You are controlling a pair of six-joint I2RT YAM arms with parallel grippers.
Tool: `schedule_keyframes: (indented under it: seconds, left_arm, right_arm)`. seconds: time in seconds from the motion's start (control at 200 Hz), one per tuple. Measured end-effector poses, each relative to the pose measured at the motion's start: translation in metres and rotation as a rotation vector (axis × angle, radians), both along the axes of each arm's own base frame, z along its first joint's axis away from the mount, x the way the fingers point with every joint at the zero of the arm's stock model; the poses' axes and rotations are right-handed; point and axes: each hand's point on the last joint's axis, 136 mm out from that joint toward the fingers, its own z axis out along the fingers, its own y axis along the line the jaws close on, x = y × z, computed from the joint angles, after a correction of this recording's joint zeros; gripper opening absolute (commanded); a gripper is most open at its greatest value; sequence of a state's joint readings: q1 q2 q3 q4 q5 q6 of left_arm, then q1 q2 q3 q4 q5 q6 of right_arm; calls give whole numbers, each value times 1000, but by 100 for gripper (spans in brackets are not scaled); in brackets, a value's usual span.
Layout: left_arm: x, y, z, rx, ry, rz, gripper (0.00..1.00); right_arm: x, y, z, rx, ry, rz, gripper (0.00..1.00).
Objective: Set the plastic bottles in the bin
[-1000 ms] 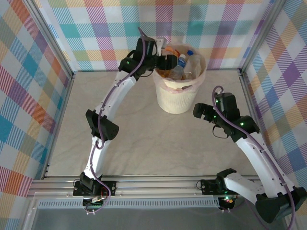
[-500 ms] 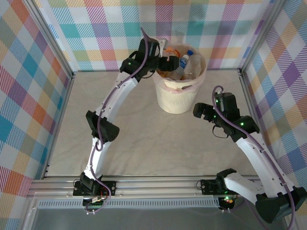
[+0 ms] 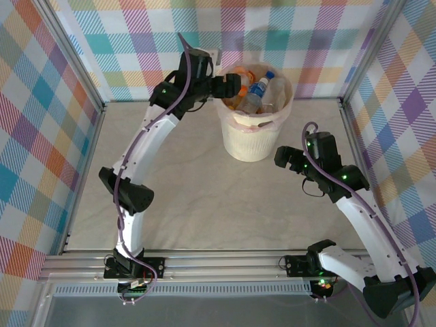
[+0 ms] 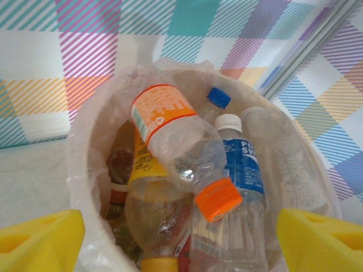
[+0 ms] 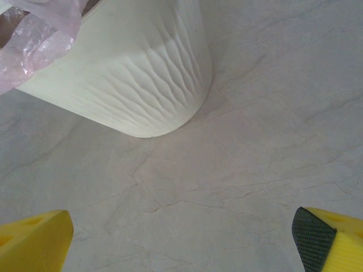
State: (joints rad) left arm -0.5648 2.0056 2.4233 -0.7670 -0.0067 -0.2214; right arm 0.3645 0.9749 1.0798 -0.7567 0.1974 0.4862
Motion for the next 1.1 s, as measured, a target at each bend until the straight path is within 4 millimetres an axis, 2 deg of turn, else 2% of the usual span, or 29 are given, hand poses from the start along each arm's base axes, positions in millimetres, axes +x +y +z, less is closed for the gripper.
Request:
schedule_keyframes:
  seconds: [0.185, 0.355, 0.425, 0.555, 0.76, 0.9, 1.1]
  left_arm:
    - [-1, 8, 4, 10, -23, 40, 92]
    - [16, -4, 23, -13, -100, 71, 93]
    - [25, -13, 24, -11, -126, 87, 95]
    - [38, -28, -2, 39, -117, 95, 96]
    - [53, -36, -40, 114, -83, 89, 95]
    - [56, -31, -43, 145, -90, 111, 92]
    - [57, -18, -50, 207, -80, 162, 81]
  right_arm:
    - [-1, 0, 1, 1, -3, 0, 100]
    - [-3, -2, 4, 2, -9, -2, 100]
    - [-4, -2, 4, 2, -11, -1, 100]
    - [-5, -2, 3, 0, -5, -1, 100]
    - [-5, -2, 4, 4, -10, 1, 100]
    - [-6, -2, 6, 6, -14, 1, 100]
    - [-5, -2, 7, 9, -19, 1, 100]
